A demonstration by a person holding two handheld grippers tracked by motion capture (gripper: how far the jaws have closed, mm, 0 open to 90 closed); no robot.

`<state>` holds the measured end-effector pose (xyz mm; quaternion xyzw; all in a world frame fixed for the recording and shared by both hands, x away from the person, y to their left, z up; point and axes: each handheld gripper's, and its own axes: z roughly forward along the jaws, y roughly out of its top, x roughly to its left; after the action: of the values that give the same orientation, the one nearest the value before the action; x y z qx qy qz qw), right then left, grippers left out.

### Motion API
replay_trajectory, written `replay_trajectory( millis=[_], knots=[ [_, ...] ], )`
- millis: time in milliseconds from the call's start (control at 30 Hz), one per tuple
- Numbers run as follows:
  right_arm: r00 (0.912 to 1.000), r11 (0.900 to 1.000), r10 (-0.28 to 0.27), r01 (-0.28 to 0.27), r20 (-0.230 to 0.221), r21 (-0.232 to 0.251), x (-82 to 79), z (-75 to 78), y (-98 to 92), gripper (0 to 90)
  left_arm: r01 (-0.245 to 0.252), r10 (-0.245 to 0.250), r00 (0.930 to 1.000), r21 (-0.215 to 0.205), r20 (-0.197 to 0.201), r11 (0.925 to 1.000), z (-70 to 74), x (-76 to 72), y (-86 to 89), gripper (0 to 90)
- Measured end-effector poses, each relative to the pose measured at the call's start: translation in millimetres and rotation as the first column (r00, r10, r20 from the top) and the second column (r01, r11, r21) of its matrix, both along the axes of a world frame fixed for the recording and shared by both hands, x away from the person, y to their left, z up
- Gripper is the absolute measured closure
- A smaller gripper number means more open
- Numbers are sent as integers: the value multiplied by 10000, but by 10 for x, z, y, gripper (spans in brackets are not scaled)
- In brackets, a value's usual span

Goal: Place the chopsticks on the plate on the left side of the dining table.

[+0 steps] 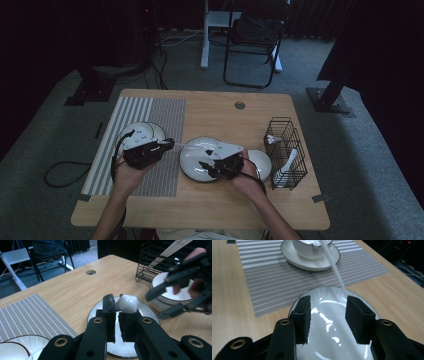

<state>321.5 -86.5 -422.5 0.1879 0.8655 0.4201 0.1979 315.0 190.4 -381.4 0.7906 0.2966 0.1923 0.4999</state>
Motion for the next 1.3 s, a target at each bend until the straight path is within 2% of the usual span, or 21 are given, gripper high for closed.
replay_trajectory(
  millis=[300,367,633,767,900,967,1133,1233,1300],
  knots=[
    [9991,9991,319,-311,262,-273,166,120,189,583,130,-129,9999,-270,15,9996,55,-122,7,848],
    [9993,9988,300,-291,220,-392,209,99,217,600,316,-312,9995,-481,85,9983,91,-164,15,848],
    [9999,9959,131,-131,-11,-893,314,3,256,629,617,-598,9977,-599,325,9963,230,-277,29,848],
    [10000,9929,77,-75,6,-1184,333,-22,278,693,706,-678,9968,-666,430,9953,280,-299,23,847],
    [9999,9924,98,-90,57,-1230,319,-59,276,766,740,-709,9966,-807,414,9940,301,-283,20,847],
    [9996,9918,296,-290,30,-1242,303,-76,272,783,663,-626,9972,-982,403,9930,301,-258,20,843],
    [9973,9889,716,-693,136,-1311,245,-102,270,825,315,-269,9988,-1116,419,9933,288,-199,24,807],
    [9950,9873,991,-964,149,-1264,202,-112,260,845,45,2,9989,-1000,470,9950,269,-174,17,775],
    [9926,9867,1201,-1177,153,-1121,187,-110,249,860,-162,197,9988,-777,442,9968,240,-151,11,744]
  ],
)
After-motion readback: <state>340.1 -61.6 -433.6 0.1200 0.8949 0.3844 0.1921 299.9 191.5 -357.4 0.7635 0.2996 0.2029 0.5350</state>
